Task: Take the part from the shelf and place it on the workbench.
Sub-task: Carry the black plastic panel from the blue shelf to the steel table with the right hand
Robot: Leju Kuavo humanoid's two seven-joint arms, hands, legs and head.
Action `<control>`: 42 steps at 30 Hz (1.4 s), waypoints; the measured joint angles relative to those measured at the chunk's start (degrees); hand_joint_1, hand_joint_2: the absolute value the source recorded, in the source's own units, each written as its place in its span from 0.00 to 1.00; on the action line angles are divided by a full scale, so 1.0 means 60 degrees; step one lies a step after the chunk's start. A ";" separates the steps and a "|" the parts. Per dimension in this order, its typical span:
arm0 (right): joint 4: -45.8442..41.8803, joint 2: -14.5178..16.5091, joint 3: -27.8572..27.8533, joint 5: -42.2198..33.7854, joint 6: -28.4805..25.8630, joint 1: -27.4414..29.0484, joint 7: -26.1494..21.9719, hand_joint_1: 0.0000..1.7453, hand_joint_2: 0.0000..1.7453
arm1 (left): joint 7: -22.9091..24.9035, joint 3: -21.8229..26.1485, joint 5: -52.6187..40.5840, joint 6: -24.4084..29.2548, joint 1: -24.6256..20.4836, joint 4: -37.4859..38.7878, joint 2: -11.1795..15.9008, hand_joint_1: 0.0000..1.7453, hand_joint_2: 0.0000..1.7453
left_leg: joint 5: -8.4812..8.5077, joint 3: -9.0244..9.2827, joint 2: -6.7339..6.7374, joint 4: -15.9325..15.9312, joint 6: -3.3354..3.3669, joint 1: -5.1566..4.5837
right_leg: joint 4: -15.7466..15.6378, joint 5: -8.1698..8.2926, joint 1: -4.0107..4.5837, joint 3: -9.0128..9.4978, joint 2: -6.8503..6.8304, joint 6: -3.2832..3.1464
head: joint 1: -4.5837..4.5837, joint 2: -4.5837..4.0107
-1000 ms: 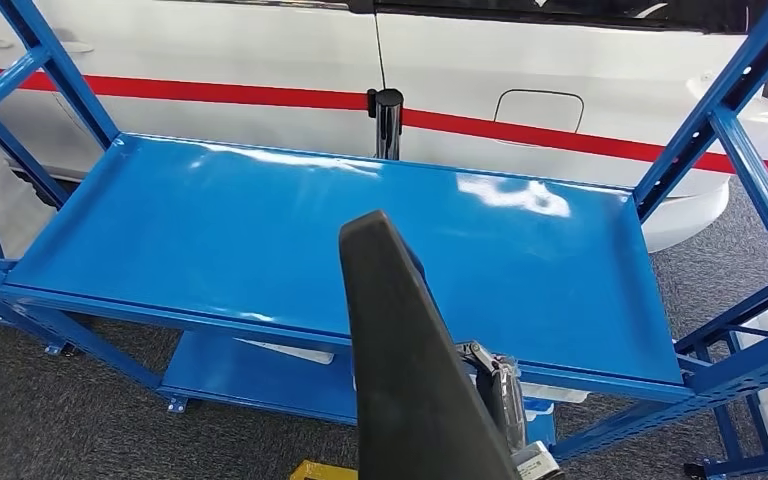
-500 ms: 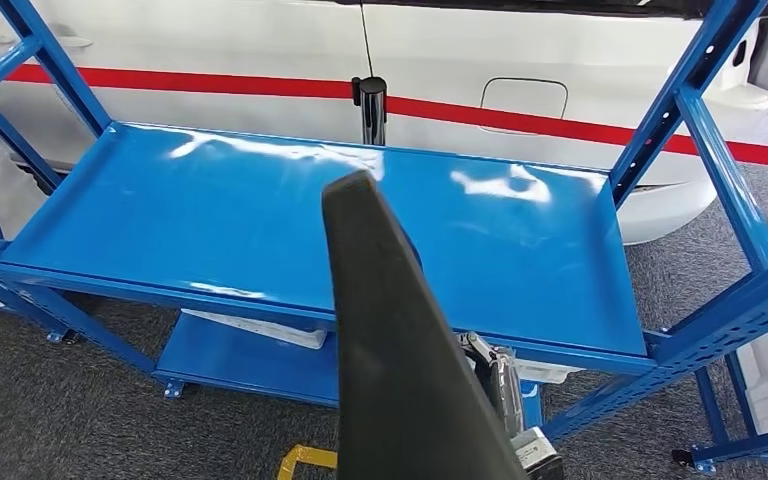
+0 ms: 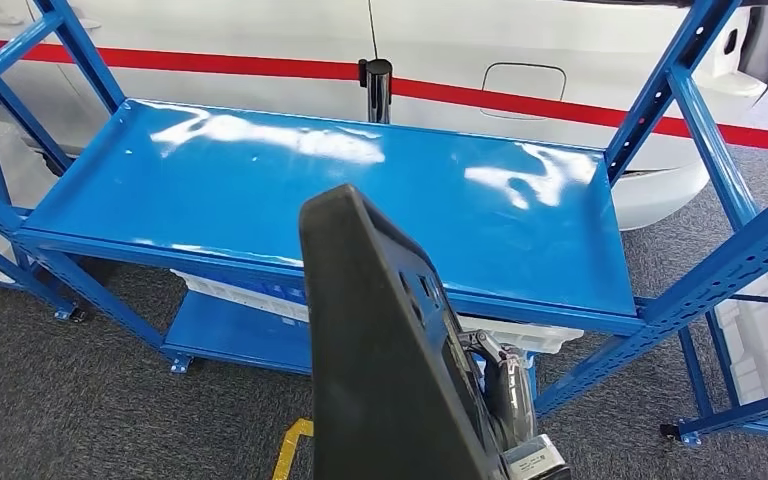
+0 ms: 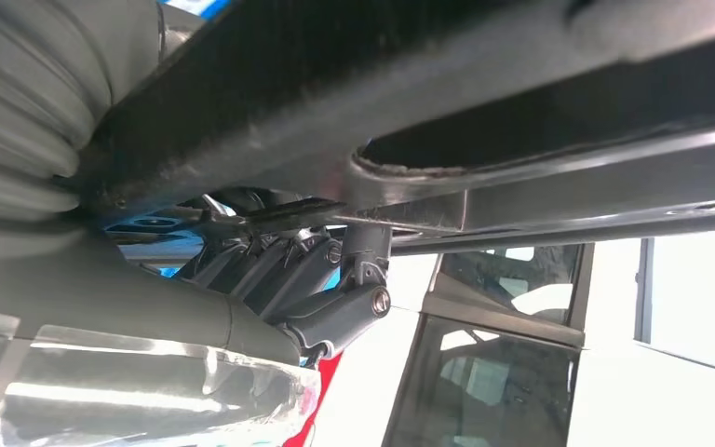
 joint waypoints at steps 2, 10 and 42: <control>-0.0008 0.0103 -0.0017 0.0075 0.0095 -0.0002 0.0065 1.00 1.00 | 0.0343 -0.0218 -0.0240 -0.0290 0.0006 -0.0004 0.0158 0.00 1.00 | 0.0079 -0.0140 -0.0010 0.0140 -0.0124 -0.0033 | -0.0624 -0.0116 0.0037 0.0311 0.0030 -0.0085 | 0.0028 0.0000; -0.0016 0.0401 -0.0123 0.0179 0.0188 0.0017 0.0140 1.00 1.00 | 0.0728 -0.0819 -0.0298 -0.0258 0.0066 -0.0003 0.0437 0.00 1.00 | -0.1735 -0.0740 -0.0049 0.2489 -0.0469 0.0150 | -0.0619 0.0308 0.0069 -0.0221 -0.0095 -0.0718 | -0.0037 0.0000; 0.0714 -0.0384 0.0662 -0.0586 -0.0190 -0.0057 -0.0804 1.00 1.00 | -0.0219 0.2488 0.3679 0.4515 -0.0064 -0.0086 -0.0031 0.00 1.00 | -0.1244 -0.0837 -0.0112 0.2790 -0.0442 0.0143 | -0.0990 0.0526 0.0282 -0.0106 -0.0140 -0.0890 | 0.0033 0.0000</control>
